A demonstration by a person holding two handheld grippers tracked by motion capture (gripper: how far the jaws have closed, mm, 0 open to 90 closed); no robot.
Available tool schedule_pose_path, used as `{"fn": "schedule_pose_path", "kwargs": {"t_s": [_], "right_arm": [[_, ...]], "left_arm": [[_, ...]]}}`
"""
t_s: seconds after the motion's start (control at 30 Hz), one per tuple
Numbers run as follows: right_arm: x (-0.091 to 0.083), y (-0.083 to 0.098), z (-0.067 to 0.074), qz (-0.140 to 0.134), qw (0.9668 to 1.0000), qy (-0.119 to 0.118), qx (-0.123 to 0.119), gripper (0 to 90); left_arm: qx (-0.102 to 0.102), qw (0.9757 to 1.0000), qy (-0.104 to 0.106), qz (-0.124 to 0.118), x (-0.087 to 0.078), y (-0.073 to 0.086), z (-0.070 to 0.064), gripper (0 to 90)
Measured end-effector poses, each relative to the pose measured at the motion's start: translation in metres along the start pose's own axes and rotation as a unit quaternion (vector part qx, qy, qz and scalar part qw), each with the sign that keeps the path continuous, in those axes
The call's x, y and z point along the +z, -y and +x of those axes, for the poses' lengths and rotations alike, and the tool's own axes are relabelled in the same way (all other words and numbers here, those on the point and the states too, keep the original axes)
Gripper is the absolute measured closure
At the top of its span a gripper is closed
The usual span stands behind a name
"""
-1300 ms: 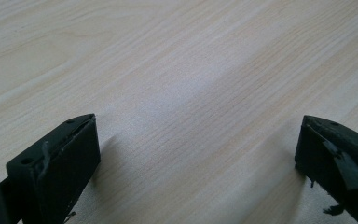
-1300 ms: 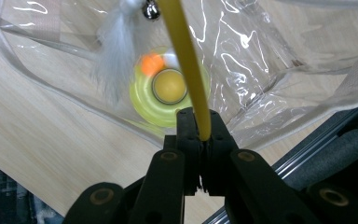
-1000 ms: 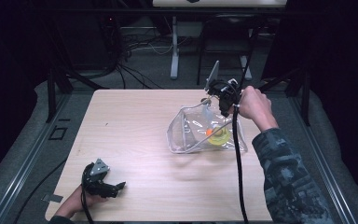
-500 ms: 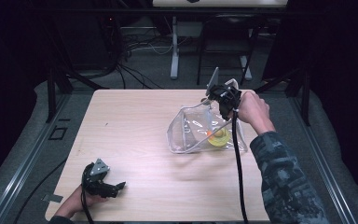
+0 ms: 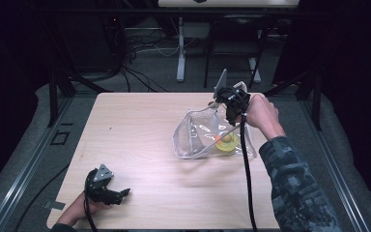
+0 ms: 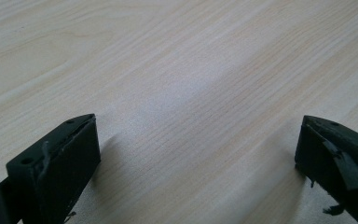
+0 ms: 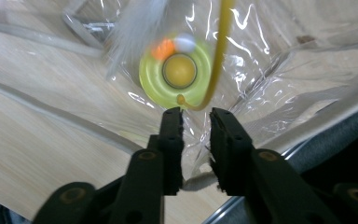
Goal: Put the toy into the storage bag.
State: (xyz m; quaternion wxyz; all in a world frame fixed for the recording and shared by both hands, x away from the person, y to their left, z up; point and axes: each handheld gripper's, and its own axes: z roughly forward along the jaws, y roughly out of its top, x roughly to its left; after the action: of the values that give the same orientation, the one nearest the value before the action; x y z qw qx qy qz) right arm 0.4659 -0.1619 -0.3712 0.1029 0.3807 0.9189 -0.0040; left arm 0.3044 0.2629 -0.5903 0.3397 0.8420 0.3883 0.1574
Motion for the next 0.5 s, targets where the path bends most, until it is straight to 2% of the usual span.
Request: {"fn": "schedule_pose_path", "kwargs": {"t_s": [0.07,0.23,0.37,0.5], "right_arm": [[-0.009,0.002,-0.001,-0.019,0.9997,-0.013,0.010,63.9],[-0.035,0.011,-0.001,-0.058,0.9979,-0.011,0.026,38.8],[-0.049,0.020,0.000,-0.072,0.9967,-0.008,0.035,19.1],[-0.055,0.032,0.002,-0.084,0.9956,-0.007,0.041,6.6]], "left_arm": [[-0.002,1.0000,0.000,0.000,0.000,0.000,0.000,0.0],[-0.002,1.0000,0.000,0.000,0.000,0.000,0.000,0.0],[-0.002,1.0000,0.000,0.000,0.000,0.000,0.000,0.0],[-0.002,1.0000,0.001,-0.001,0.000,0.000,-0.001,0.0]]}}
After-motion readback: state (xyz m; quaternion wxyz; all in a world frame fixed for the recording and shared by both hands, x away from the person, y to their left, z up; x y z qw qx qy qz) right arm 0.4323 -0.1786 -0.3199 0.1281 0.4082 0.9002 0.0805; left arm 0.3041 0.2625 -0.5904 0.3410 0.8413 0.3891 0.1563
